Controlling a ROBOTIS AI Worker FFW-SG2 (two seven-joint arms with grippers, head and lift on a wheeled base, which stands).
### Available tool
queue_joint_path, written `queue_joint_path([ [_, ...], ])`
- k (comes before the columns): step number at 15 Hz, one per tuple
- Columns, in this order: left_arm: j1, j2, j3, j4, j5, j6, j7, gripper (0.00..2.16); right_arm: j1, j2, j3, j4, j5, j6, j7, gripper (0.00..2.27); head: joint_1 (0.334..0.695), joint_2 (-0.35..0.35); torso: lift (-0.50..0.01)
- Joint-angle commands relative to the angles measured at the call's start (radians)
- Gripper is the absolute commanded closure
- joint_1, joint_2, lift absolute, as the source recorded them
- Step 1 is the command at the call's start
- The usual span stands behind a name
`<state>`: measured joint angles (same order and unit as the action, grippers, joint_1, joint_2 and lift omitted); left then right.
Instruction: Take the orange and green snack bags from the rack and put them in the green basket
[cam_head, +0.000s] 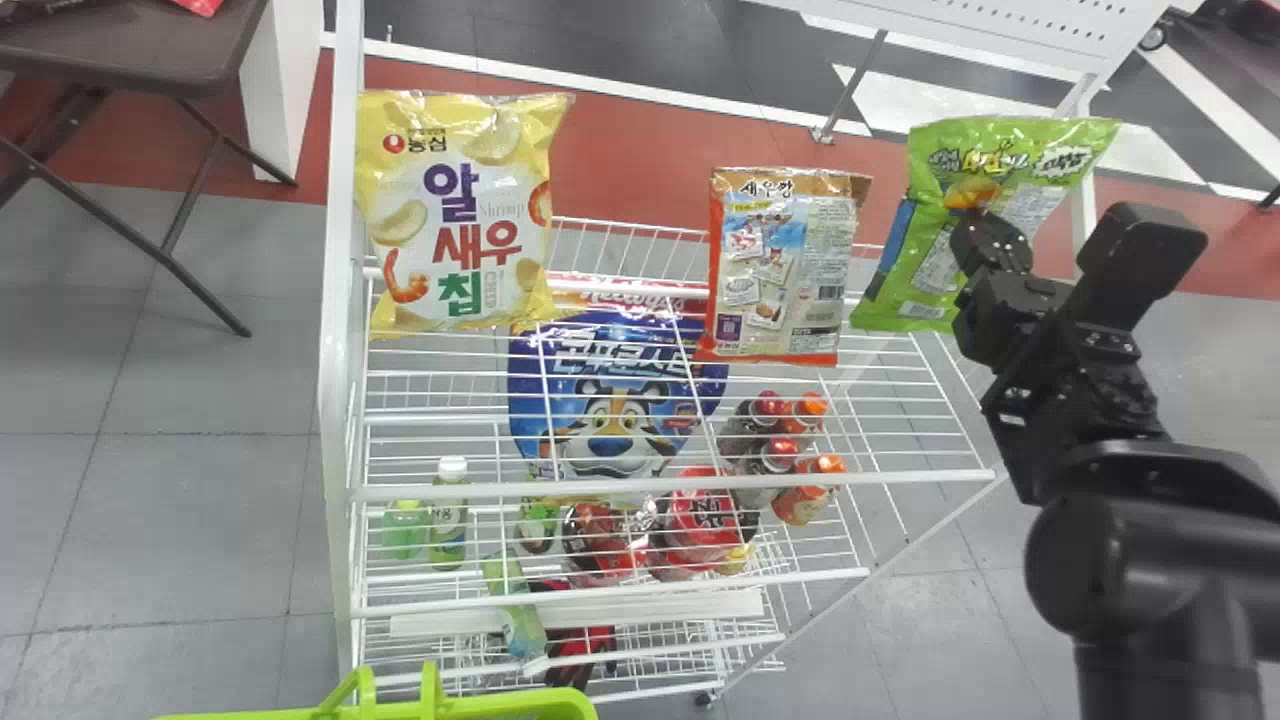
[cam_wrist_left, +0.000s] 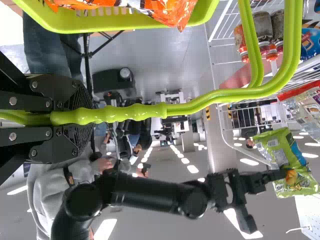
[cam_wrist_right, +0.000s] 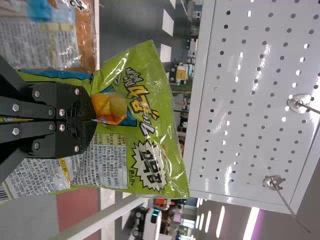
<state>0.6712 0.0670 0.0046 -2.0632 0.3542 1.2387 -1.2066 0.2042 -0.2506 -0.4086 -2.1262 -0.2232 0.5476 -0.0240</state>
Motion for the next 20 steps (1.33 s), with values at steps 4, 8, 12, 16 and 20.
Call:
queue_joint_path([
  [4,-0.007,-0.003,0.0,0.005,0.0,0.0,0.002,2.15,0.119,0.06,-0.035,-0.313,-0.131,0.4,0.065,2.25,0.695,-0.35,0.0],
  [8,-0.007,-0.003,-0.001,0.008,0.0,-0.003,0.004,2.15,0.173,0.091,-0.022,-0.446,-0.186,0.685,0.139,2.25,0.695,-0.35,0.0],
  [12,-0.007,-0.003,-0.001,0.011,0.0,0.0,0.007,2.15,0.207,0.091,-0.039,-0.517,-0.268,1.025,0.199,2.25,0.695,-0.35,0.0],
  [16,-0.01,-0.004,-0.005,0.014,0.0,0.0,0.015,2.15,0.261,0.091,-0.121,-0.555,-0.423,1.025,0.257,2.25,0.695,-0.35,0.0],
  [20,-0.012,-0.004,-0.003,0.014,0.0,0.0,0.019,2.15,0.3,0.09,-0.104,-0.572,-0.475,1.025,0.291,2.25,0.695,-0.35,0.0],
])
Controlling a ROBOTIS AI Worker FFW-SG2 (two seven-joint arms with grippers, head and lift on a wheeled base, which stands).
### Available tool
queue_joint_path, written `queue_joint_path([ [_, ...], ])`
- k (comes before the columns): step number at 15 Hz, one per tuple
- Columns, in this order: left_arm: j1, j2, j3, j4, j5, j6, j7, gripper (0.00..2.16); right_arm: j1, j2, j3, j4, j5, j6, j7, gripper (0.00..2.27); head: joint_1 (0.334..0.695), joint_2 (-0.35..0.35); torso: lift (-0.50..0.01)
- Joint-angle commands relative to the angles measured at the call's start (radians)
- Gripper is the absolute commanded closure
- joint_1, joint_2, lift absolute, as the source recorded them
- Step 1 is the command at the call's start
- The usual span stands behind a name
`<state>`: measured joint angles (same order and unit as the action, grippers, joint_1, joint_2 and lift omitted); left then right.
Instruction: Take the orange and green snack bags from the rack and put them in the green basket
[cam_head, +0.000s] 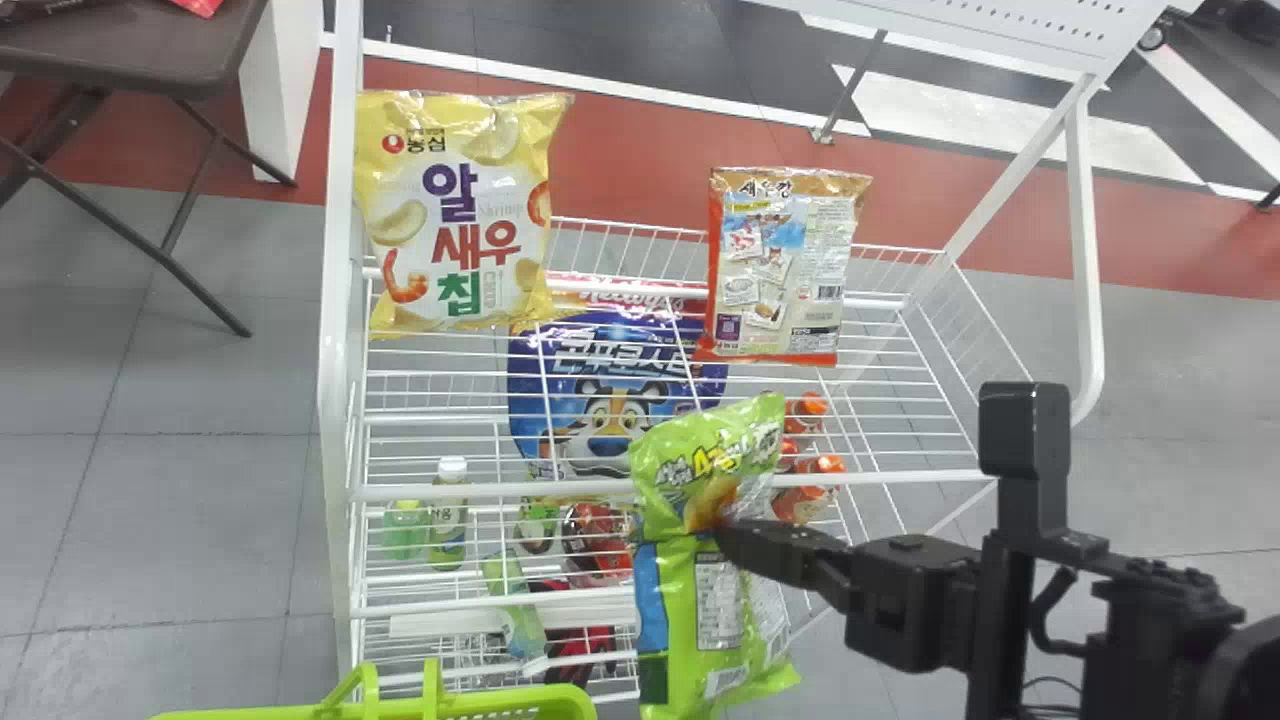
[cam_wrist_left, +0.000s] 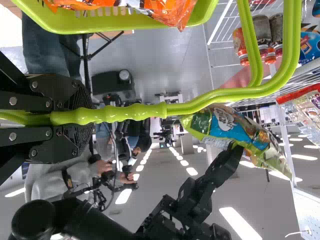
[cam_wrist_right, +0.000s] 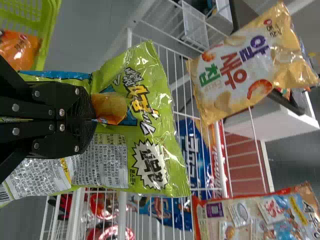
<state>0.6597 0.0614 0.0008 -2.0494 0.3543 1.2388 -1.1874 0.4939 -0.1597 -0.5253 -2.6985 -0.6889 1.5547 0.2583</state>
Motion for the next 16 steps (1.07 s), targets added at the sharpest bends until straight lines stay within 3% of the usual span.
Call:
queue_joint_path([
  [1,0.0,0.001,0.001,0.0,0.0,0.0,0.002,2.15,0.022,-0.003,0.025,0.003,-0.006,0.017,0.013,2.25,0.695,-0.35,0.0],
  [7,-0.008,0.0,-0.001,0.0,0.002,0.0,0.006,2.15,0.103,-0.037,0.113,0.032,-0.02,0.017,0.062,2.25,0.695,-0.35,0.0],
  [12,-0.009,0.0,0.001,0.003,0.005,0.0,0.008,2.15,0.153,-0.106,0.195,0.124,-0.021,0.017,0.07,2.25,0.695,-0.35,0.0],
  [16,-0.011,-0.002,-0.007,0.003,0.005,-0.003,0.011,2.15,0.164,-0.121,0.303,0.216,-0.021,0.017,0.071,2.25,0.695,-0.35,0.0],
])
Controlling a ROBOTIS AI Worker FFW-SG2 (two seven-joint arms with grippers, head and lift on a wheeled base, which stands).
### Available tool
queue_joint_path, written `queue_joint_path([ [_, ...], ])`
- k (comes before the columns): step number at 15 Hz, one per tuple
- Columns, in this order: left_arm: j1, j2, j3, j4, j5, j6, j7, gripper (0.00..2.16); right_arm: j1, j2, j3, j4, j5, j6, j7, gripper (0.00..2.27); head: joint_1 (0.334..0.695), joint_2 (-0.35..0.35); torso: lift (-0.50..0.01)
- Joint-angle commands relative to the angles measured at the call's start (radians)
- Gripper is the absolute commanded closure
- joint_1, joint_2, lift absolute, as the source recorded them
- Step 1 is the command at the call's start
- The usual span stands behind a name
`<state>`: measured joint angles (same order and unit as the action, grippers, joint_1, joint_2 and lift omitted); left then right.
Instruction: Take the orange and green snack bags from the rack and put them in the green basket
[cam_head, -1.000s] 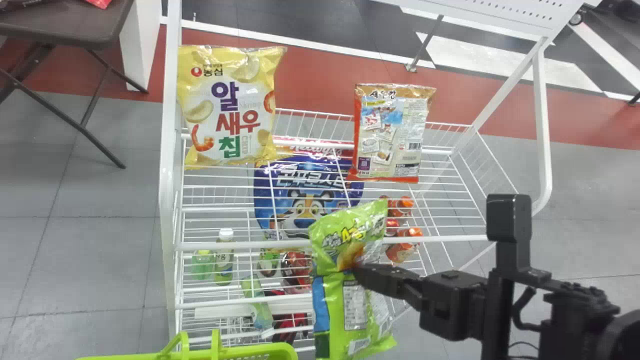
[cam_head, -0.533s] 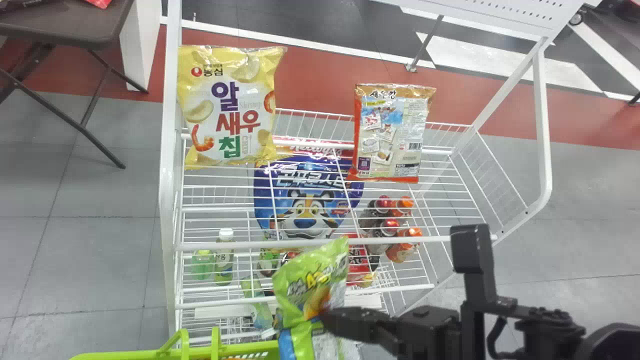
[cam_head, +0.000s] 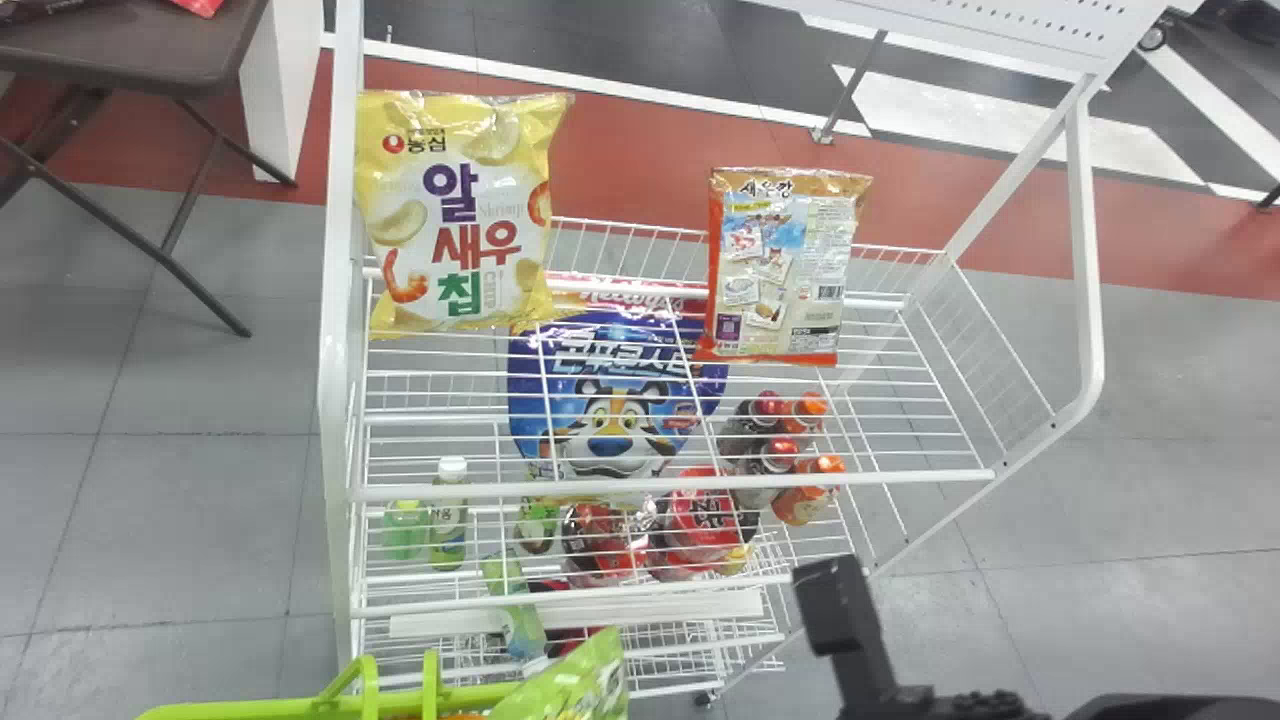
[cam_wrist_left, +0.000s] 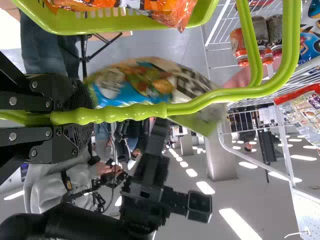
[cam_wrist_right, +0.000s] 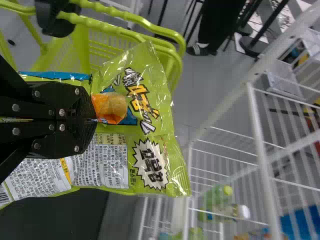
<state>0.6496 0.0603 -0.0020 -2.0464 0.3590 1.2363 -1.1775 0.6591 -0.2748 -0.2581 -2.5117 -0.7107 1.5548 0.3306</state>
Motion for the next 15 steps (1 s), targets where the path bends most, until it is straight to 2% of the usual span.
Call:
queue_joint_path([
  [1,-0.001,0.0,-0.004,0.0,-0.002,-0.001,0.001,2.15,-0.01,-0.004,0.059,0.047,0.002,0.017,-0.004,2.25,0.695,-0.35,0.0],
  [3,-0.001,0.001,-0.004,-0.002,0.0,-0.001,-0.001,2.15,-0.032,0.002,0.106,0.077,0.01,0.017,-0.018,2.25,0.695,-0.35,0.0],
  [7,-0.001,0.001,-0.006,-0.002,0.0,-0.001,-0.005,2.15,-0.11,0.014,0.249,0.208,0.119,0.017,-0.028,2.25,0.695,-0.35,0.0],
  [15,-0.004,0.003,-0.004,0.006,0.0,-0.007,-0.011,2.15,-0.187,0.058,0.41,0.442,0.244,0.017,-0.059,2.25,0.695,-0.35,0.0],
])
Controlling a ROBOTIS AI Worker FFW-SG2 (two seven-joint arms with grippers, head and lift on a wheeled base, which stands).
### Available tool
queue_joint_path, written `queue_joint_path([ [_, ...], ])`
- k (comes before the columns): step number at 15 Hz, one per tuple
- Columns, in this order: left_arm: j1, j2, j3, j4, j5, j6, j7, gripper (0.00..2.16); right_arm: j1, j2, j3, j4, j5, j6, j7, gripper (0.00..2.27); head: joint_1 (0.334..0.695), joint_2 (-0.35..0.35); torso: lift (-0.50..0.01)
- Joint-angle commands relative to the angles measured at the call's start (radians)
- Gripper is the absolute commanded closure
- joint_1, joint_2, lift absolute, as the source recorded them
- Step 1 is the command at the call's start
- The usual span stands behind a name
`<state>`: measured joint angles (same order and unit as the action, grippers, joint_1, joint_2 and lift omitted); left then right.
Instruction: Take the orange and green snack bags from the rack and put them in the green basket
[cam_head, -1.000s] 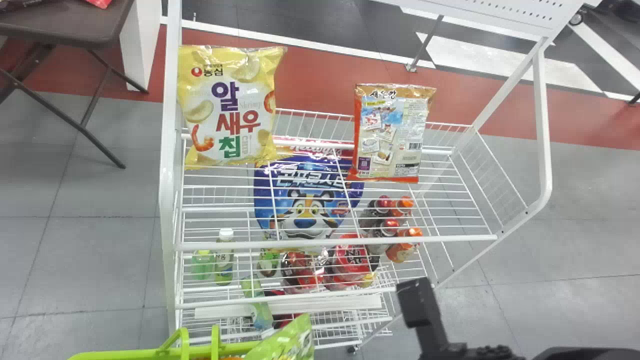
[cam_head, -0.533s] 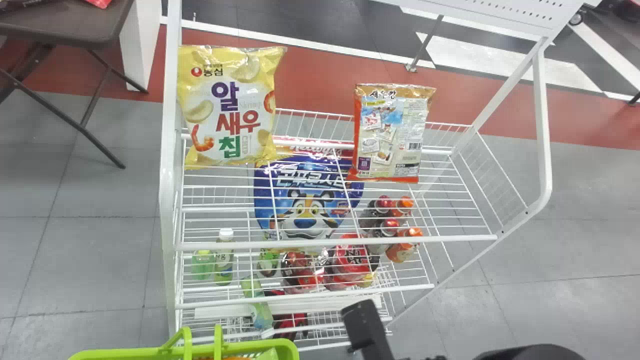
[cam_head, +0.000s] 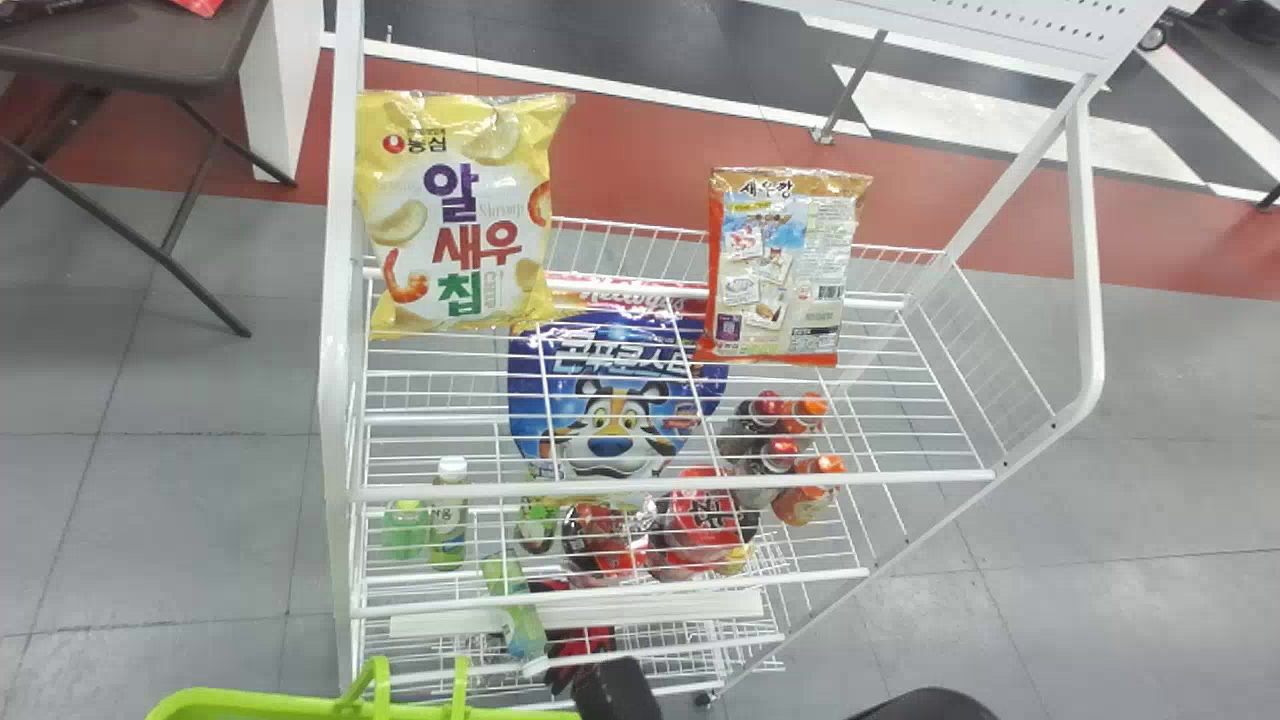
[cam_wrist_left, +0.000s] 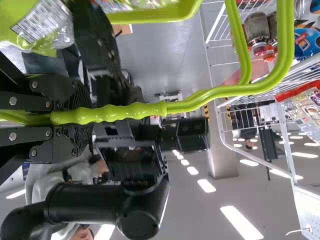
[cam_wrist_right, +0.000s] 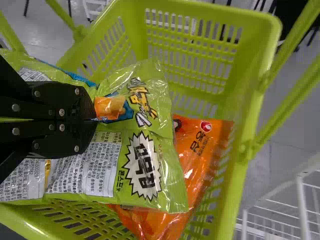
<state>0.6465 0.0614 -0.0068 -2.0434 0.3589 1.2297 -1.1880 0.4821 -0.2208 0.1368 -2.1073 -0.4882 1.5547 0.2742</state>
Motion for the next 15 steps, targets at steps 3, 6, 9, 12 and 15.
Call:
queue_joint_path([
  [3,-0.002,0.001,0.004,0.003,0.0,0.0,-0.001,2.15,-0.016,0.005,0.012,0.087,0.045,0.017,-0.012,2.2,0.695,-0.35,0.0],
  [6,-0.004,0.001,0.002,0.005,0.0,0.0,-0.001,2.15,0.042,0.001,-0.036,-0.017,0.048,0.015,-0.013,0.0,0.695,-0.35,0.0],
  [9,-0.004,0.0,0.001,0.005,0.0,-0.003,-0.001,2.15,0.072,0.001,-0.114,-0.126,0.048,0.017,-0.015,0.06,0.695,-0.35,0.0],
  [12,-0.002,0.001,0.001,0.005,0.0,-0.003,-0.001,2.15,0.076,0.003,-0.19,-0.204,0.013,0.017,-0.015,0.06,0.695,-0.35,0.0],
  [15,-0.002,0.001,0.001,0.005,0.0,-0.003,0.001,2.15,0.081,0.008,-0.27,-0.28,-0.029,0.017,0.0,0.07,0.695,-0.35,0.0],
])
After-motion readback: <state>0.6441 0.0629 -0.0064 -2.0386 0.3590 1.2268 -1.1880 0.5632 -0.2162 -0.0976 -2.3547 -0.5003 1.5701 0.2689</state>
